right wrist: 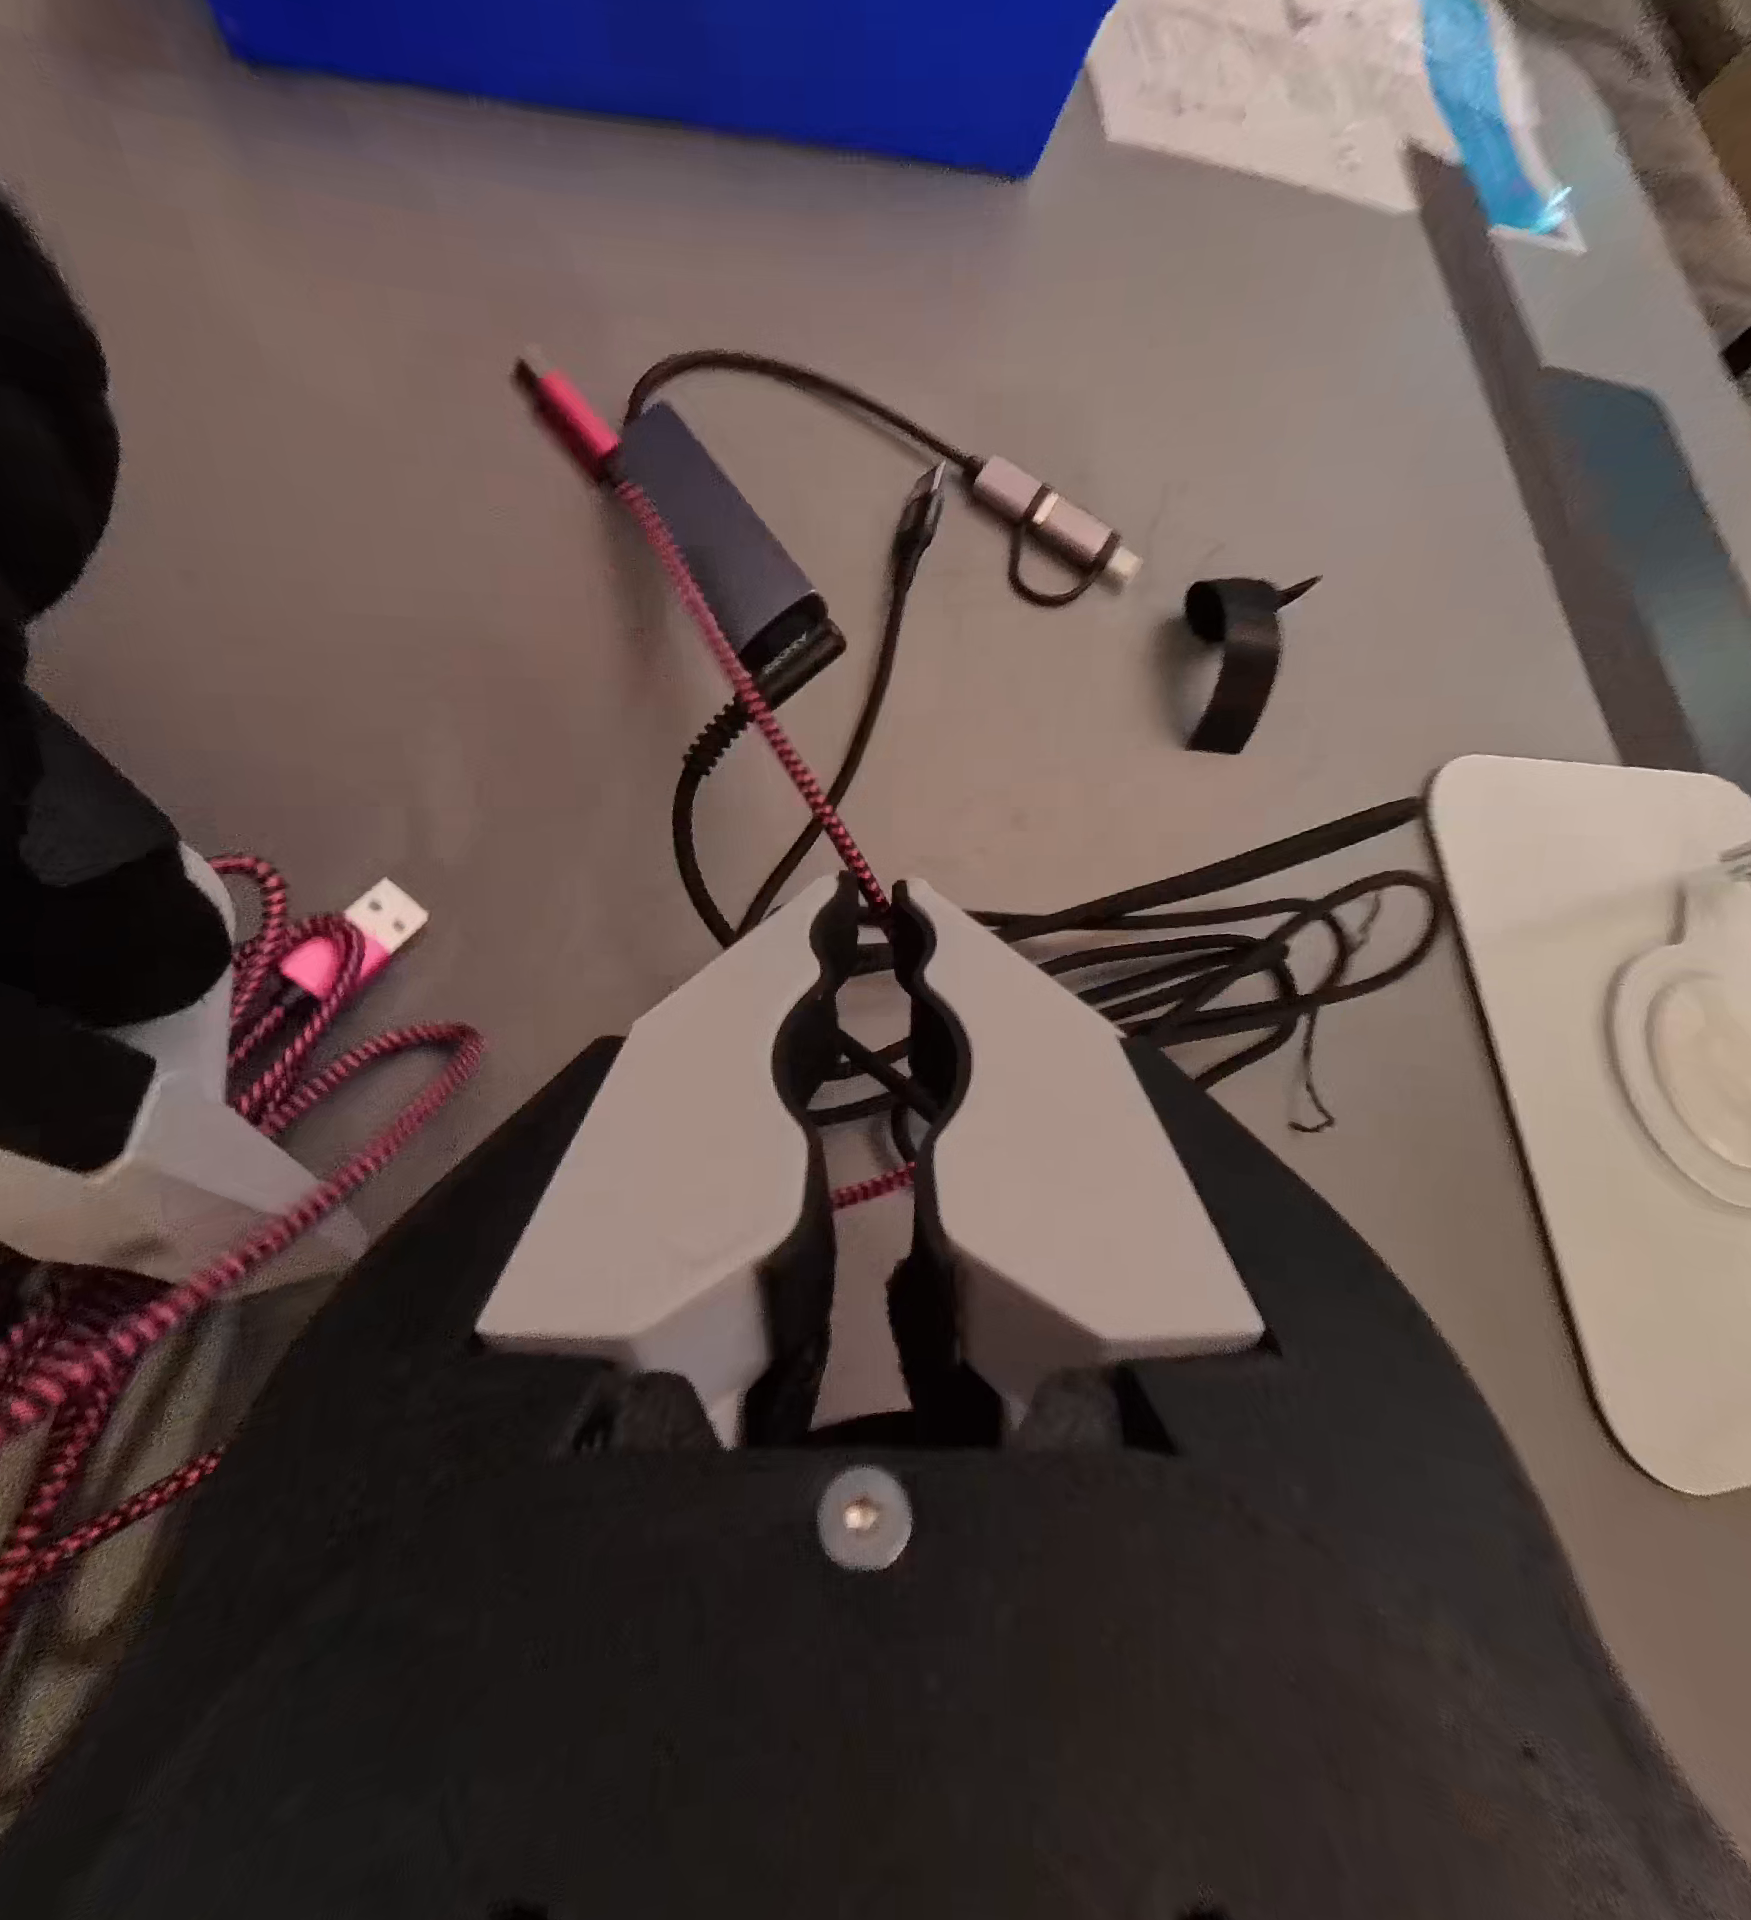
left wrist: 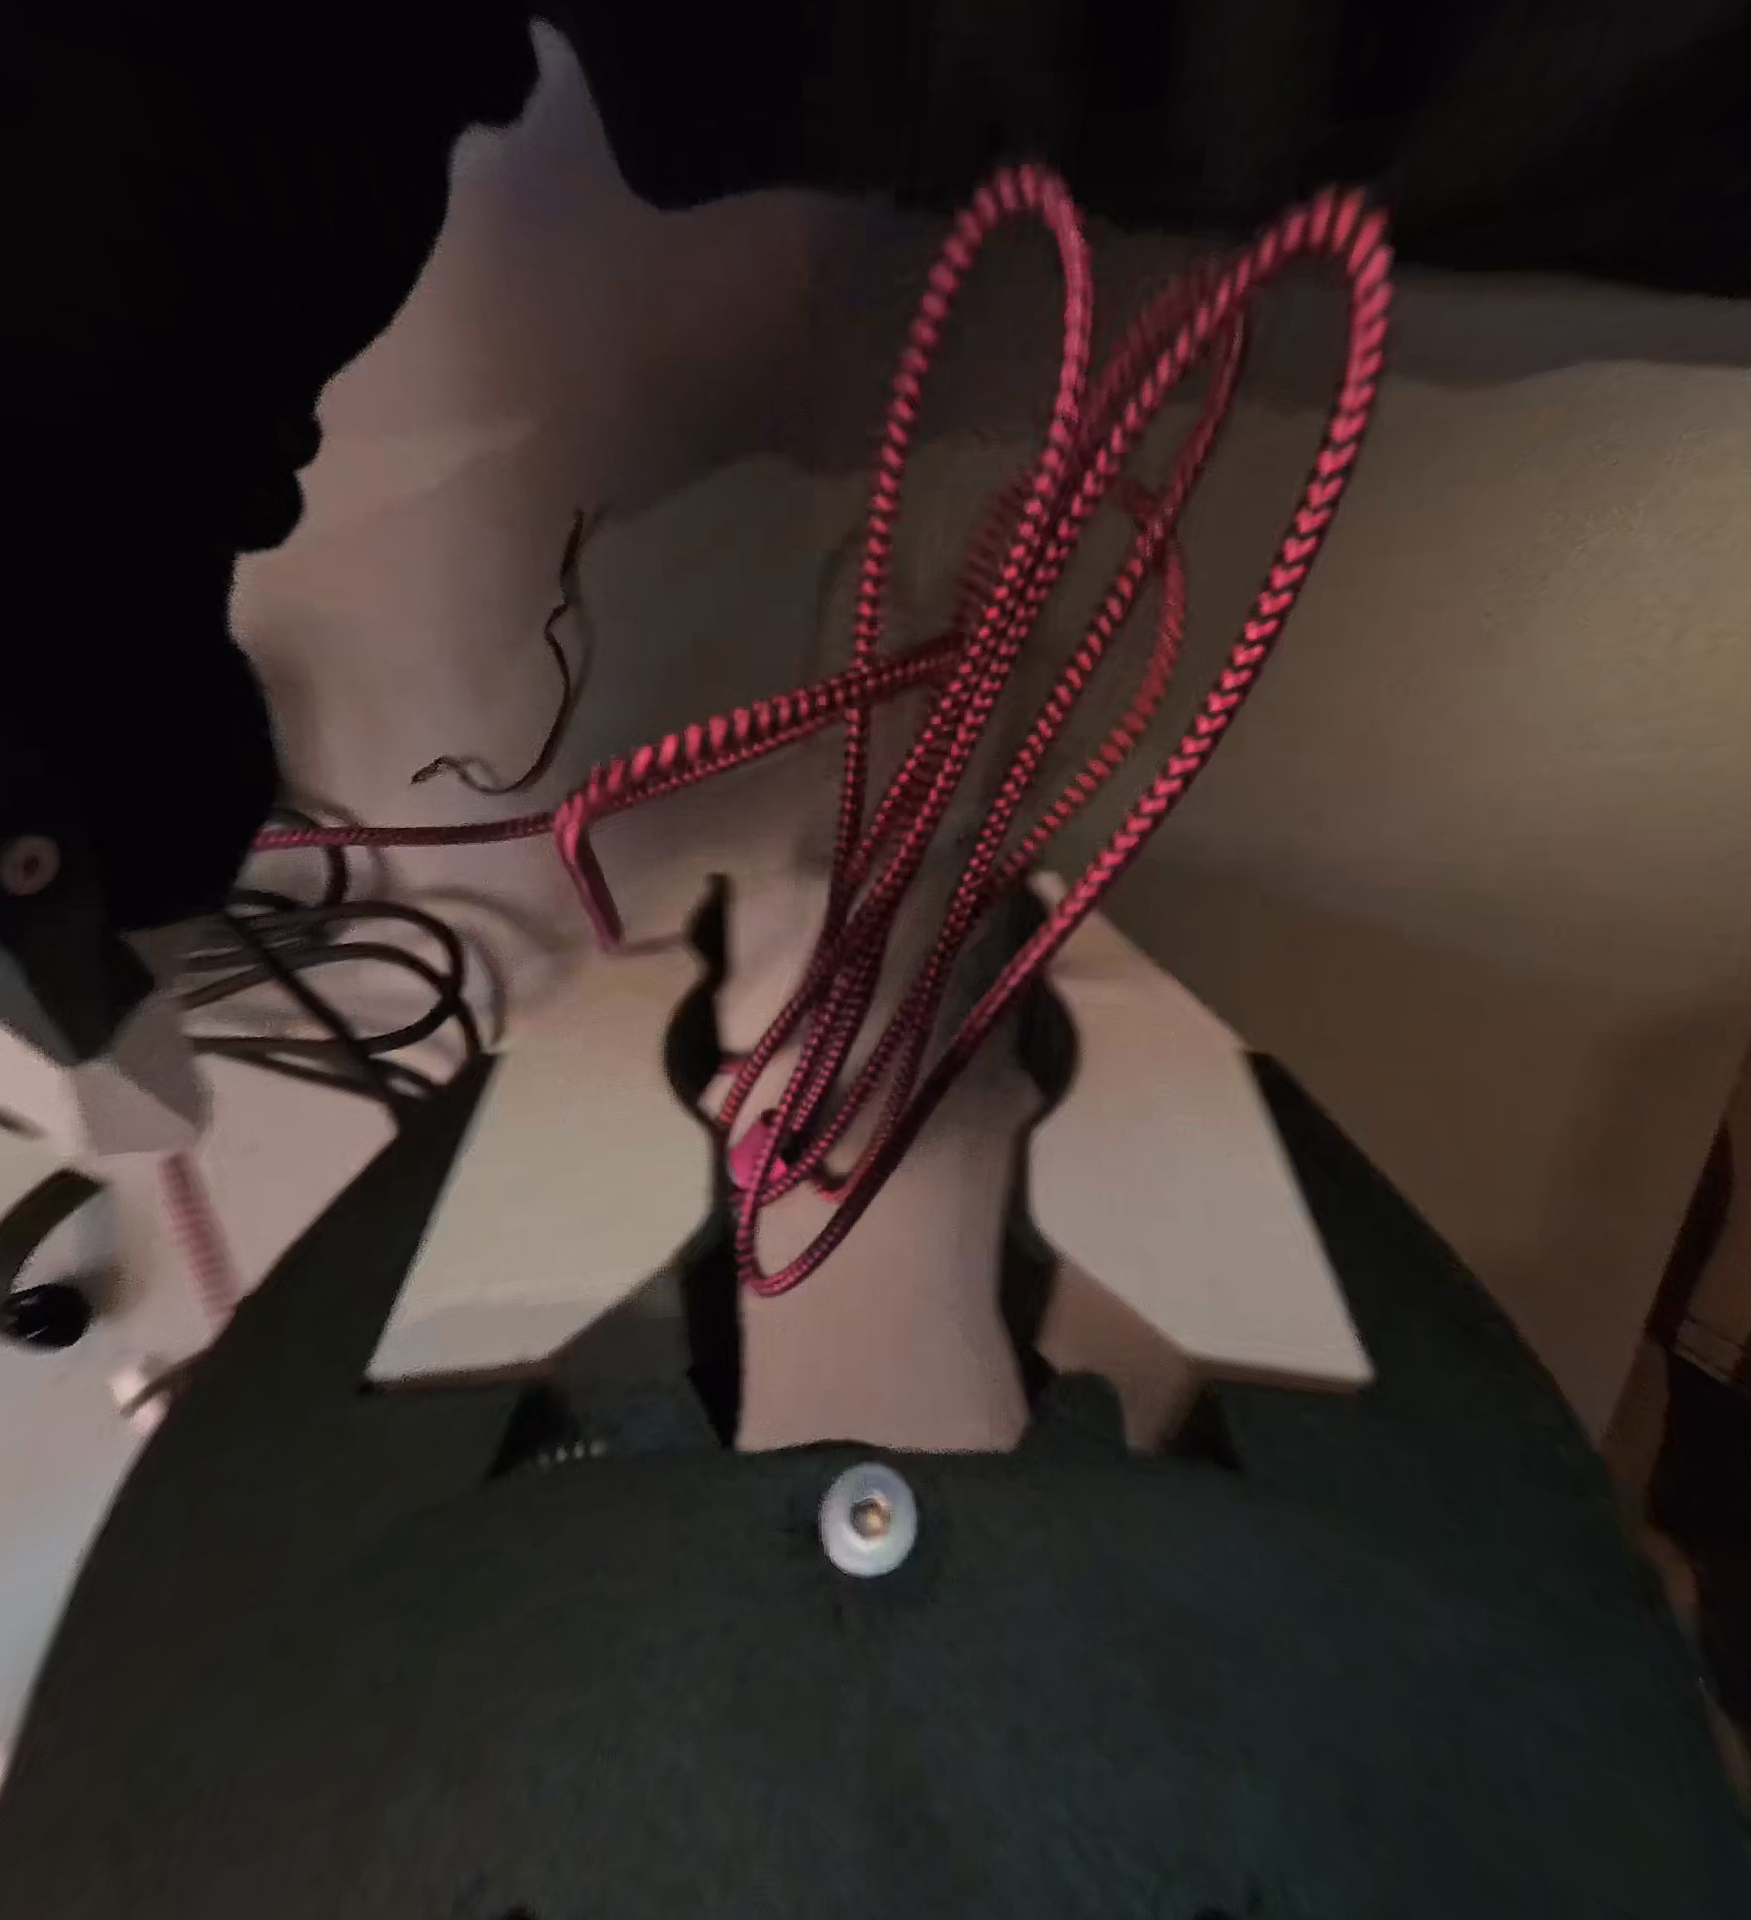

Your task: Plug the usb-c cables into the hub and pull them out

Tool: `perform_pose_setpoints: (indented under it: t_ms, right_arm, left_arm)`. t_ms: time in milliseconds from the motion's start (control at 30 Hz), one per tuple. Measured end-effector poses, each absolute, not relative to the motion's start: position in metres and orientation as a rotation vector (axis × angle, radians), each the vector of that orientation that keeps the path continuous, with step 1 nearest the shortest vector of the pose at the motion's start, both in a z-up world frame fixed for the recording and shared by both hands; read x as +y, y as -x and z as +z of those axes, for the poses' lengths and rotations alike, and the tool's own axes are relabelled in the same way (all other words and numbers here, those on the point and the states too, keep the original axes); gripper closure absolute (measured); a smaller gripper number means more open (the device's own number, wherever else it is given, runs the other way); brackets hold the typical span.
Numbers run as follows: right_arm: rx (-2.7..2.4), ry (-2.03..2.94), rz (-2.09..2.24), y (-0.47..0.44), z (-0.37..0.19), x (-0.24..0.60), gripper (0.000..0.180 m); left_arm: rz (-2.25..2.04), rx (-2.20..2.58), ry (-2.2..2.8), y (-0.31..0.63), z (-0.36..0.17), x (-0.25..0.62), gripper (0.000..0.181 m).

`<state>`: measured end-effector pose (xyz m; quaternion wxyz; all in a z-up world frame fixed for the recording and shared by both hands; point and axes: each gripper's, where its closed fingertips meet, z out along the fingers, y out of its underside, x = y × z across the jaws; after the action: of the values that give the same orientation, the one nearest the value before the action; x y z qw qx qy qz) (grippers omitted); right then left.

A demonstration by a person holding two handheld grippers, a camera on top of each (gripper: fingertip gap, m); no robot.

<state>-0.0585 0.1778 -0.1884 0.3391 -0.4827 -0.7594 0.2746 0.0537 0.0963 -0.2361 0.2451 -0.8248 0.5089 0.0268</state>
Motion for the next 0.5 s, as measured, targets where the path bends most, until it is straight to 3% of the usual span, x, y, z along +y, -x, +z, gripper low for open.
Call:
perform_pose_setpoints:
  t_ms: [33, 100, 233, 400, 500]
  right_arm:
    - [-1.944, 1.256, 0.728, 0.059, -0.183, 0.180, 0.177]
    - [-1.884, 1.251, 0.759, 0.059, -0.172, 0.185, 0.179]
    - [-1.843, 1.259, 0.756, 0.054, -0.167, 0.194, 0.180]
    - [-1.834, 1.173, 0.801, 0.056, -0.152, 0.181, 0.180]
    - [-1.853, 1.117, 0.846, 0.058, -0.145, 0.166, 0.179]
  left_arm:
    - [0.003, 1.358, 2.261, -0.058, -0.235, 0.094, 0.100]
    - [-0.060, 1.291, 2.254, -0.060, -0.233, 0.093, 0.078]
    - [-0.202, 1.120, 2.209, -0.049, -0.212, 0.089, 0.066]
    - [-0.072, 0.705, 1.986, 0.030, -0.127, 0.106, 0.111]
    - [-0.046, 0.507, 1.982, 0.089, -0.102, 0.109, 0.118]
